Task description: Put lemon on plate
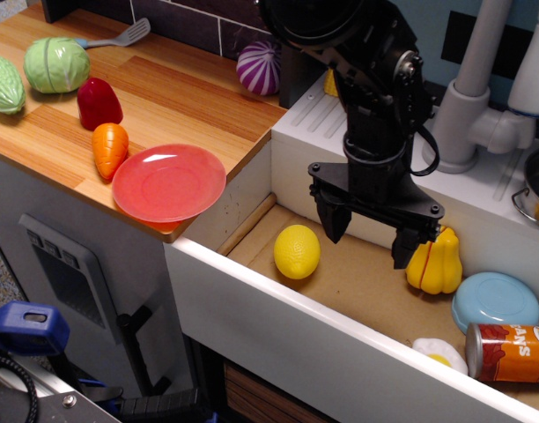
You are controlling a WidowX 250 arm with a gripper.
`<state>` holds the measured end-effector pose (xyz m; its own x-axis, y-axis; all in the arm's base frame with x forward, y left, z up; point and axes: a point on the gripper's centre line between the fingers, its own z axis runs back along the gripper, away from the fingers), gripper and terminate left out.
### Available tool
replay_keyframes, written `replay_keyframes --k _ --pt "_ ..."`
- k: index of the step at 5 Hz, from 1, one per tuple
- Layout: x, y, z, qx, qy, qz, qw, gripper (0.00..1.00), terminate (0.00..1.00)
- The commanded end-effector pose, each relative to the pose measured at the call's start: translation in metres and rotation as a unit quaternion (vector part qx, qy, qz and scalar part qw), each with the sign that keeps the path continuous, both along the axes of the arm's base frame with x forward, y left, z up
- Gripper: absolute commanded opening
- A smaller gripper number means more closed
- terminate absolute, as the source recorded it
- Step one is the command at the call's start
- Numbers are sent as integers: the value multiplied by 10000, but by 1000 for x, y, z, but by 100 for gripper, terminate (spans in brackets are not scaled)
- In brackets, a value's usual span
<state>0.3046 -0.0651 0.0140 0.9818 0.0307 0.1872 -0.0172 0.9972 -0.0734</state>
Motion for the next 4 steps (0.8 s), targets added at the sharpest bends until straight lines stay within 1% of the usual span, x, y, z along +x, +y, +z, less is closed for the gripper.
replay_keyframes --k 1,2,3,4 --pt "0 0 0 0 0 0 10000 100 0" --pt "5 27 -3 252 72 329 9991 100 0" --pt "8 50 -7 362 -24 337 9988 100 0" --pt "11 70 -19 354 -280 416 9981 100 0"
